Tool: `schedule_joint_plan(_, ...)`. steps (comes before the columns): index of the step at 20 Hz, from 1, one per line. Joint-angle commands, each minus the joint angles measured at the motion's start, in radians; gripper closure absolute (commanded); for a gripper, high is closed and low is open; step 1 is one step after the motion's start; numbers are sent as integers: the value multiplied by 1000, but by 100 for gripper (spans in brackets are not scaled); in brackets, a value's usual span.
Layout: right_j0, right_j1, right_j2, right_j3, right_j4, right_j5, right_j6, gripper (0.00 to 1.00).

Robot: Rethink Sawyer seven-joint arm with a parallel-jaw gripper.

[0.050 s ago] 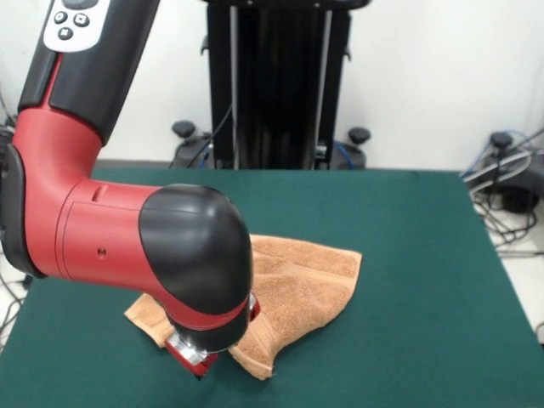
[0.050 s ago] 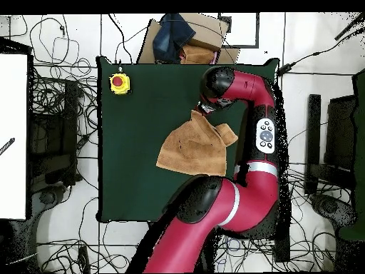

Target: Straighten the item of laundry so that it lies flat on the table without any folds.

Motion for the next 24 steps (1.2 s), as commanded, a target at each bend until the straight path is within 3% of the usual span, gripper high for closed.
schedule_joint_plan(1, 1, -11, -45, 149, 6, -78, 174, 0)
schedule_joint_plan(24, 29, 31, -75, 100, 39, 4, 218, 0)
